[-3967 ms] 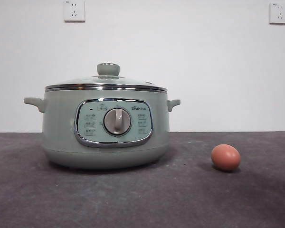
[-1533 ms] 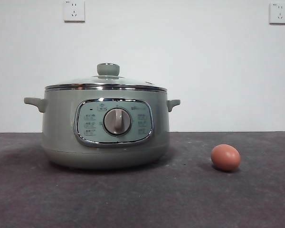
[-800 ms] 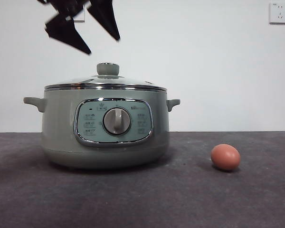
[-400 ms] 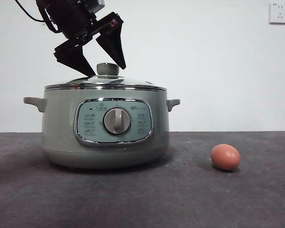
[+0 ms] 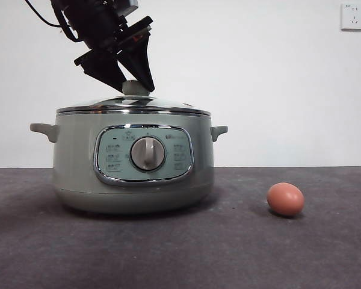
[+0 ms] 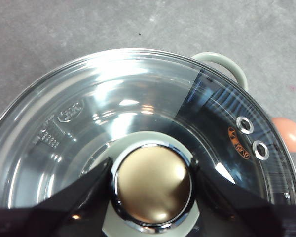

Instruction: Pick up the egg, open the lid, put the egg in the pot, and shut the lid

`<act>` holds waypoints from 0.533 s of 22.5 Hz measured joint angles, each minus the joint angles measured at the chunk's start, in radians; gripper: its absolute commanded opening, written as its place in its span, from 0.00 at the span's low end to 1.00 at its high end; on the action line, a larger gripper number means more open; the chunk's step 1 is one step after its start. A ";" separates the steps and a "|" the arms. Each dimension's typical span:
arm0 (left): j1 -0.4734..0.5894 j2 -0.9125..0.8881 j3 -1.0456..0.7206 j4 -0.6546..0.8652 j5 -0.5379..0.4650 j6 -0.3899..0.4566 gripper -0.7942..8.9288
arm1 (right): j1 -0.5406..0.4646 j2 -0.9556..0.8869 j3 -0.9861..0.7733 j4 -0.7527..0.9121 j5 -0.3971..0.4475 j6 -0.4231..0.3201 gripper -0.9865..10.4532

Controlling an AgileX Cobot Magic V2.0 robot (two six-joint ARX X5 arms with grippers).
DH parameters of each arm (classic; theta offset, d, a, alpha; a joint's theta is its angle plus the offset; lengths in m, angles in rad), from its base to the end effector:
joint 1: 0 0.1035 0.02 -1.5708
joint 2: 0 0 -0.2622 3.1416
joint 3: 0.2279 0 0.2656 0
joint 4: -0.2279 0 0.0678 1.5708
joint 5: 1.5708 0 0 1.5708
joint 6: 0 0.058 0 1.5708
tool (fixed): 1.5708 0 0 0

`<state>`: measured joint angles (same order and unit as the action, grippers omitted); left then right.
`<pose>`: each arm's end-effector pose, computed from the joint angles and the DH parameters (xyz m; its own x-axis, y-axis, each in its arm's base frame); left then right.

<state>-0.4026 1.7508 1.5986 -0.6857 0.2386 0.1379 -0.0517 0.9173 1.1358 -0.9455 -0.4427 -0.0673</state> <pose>0.3763 -0.1752 0.2893 0.5055 -0.4722 -0.7222 0.6152 0.7841 -0.0820 0.1910 0.0150 0.3464 0.6964 0.3929 -0.6006 -0.3170 0.9192 0.2338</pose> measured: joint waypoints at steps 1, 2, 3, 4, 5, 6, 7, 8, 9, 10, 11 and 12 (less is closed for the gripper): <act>0.000 0.000 0.000 0.000 0.000 0.000 0.26 | 0.000 0.004 0.000 0.000 0.000 0.000 0.61; 0.000 0.000 0.000 -0.001 0.002 0.000 0.21 | 0.000 0.009 0.000 0.000 0.000 0.000 0.61; 0.000 0.000 0.000 -0.003 0.003 0.000 0.15 | 0.000 0.014 0.000 0.000 0.000 0.000 0.61; 0.000 0.000 0.001 -0.007 0.003 0.000 0.10 | 0.000 0.019 0.000 0.000 0.000 0.000 0.61; 0.000 0.000 0.003 -0.013 0.003 0.001 0.07 | 0.000 0.024 0.000 0.000 0.000 0.000 0.61; 0.000 0.000 0.004 -0.017 0.003 0.002 0.07 | 0.000 0.028 0.000 0.000 0.000 0.000 0.61; 0.000 0.000 0.004 -0.017 0.004 0.002 0.07 | 0.000 0.032 0.000 0.000 0.000 0.000 0.61; 0.000 0.000 0.004 -0.017 0.004 0.002 0.07 | 0.000 0.035 0.000 0.000 0.000 0.000 0.61; 0.000 0.000 0.004 -0.017 0.004 0.002 0.07 | 0.000 0.037 0.000 0.000 0.000 0.000 0.61; 0.000 0.000 0.005 -0.017 0.003 0.002 0.07 | 0.000 0.039 0.000 0.000 0.000 0.000 0.61; 0.000 0.000 0.008 -0.021 0.003 0.002 0.07 | 0.000 0.040 0.000 0.000 0.000 0.000 0.61; 0.000 0.002 0.014 -0.028 0.002 0.002 0.07 | 0.000 0.043 0.000 0.000 0.000 0.000 0.61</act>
<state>-0.4026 1.7523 1.6131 -0.7139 0.2409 0.1398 -0.0517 0.9604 1.1355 -0.9455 -0.4427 -0.0673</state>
